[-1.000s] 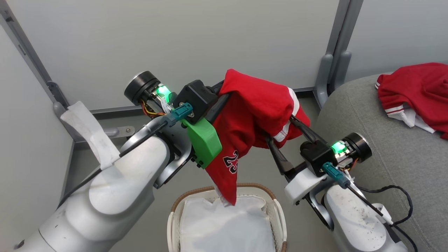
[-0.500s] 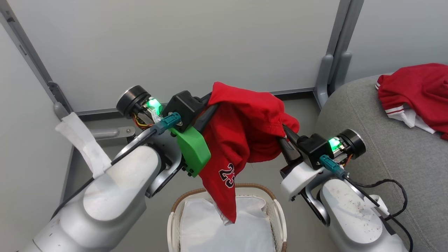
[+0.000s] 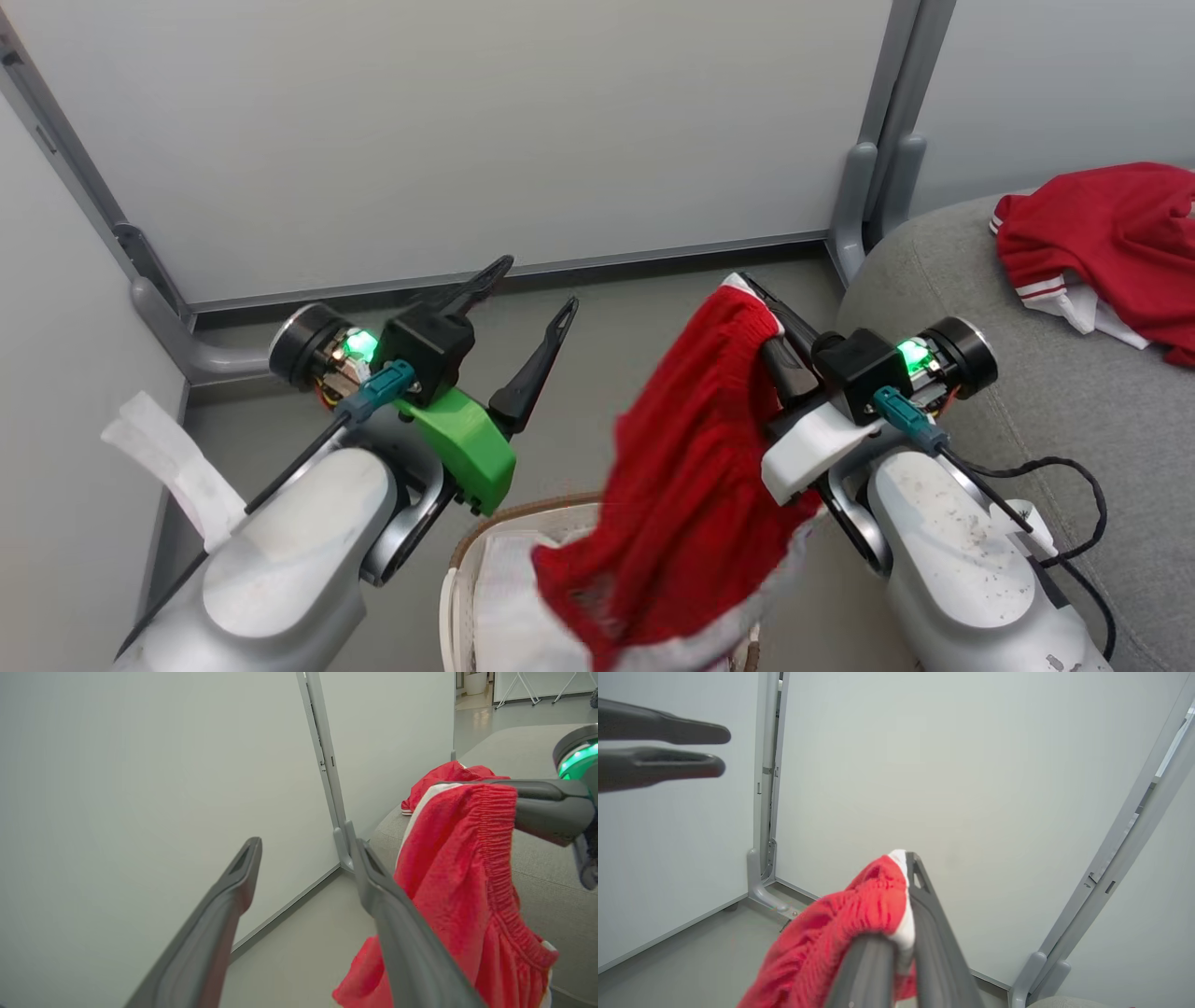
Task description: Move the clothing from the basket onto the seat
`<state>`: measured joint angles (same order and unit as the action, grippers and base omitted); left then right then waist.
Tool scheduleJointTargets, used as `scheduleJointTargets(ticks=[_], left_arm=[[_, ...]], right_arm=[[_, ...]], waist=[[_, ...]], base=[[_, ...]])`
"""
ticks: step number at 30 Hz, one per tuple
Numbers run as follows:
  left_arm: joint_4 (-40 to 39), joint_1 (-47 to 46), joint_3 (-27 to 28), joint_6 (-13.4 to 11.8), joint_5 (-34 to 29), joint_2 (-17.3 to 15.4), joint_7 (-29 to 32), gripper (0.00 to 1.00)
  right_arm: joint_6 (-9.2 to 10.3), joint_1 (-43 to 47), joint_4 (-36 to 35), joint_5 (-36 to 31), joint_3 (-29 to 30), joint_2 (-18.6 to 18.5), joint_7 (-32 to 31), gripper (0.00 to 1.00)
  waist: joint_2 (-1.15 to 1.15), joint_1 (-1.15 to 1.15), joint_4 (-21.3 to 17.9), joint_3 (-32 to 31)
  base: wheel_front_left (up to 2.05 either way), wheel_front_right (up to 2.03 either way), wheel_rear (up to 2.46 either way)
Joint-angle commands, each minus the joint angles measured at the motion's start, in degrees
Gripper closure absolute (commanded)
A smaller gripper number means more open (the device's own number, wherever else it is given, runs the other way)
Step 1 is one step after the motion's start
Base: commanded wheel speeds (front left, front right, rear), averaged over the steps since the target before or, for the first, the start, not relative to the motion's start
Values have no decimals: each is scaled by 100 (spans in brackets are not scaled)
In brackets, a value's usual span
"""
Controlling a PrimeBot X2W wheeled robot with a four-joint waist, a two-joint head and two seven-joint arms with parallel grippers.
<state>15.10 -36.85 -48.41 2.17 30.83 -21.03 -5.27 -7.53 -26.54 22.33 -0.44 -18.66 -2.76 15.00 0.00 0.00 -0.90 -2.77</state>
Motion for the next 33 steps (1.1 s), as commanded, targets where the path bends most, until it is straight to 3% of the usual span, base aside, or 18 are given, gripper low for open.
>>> scheduleJointTargets(ticks=[1,14,27,33], left_arm=[[21,179,0,-27,27,-62,-68,0],[6,971,-158,-197,155,16,-499,0],[233,1165,-250,-256,182,490,-847,0],[403,981,-278,-173,93,715,-927,0]], right_arm=[[8,-50,-49,-69,81,-25,28,100],[8,434,-421,-511,980,-156,28,100],[8,315,-832,-535,1175,-444,28,100],[8,206,-914,-524,1175,-479,28,100]], waist=[[0,0,-21,12],[0,0,-461,162],[0,0,-1771,628],[0,0,-2176,869]], base=[[0,0,0],[0,0,0],[0,0,0],[0,0,0]])
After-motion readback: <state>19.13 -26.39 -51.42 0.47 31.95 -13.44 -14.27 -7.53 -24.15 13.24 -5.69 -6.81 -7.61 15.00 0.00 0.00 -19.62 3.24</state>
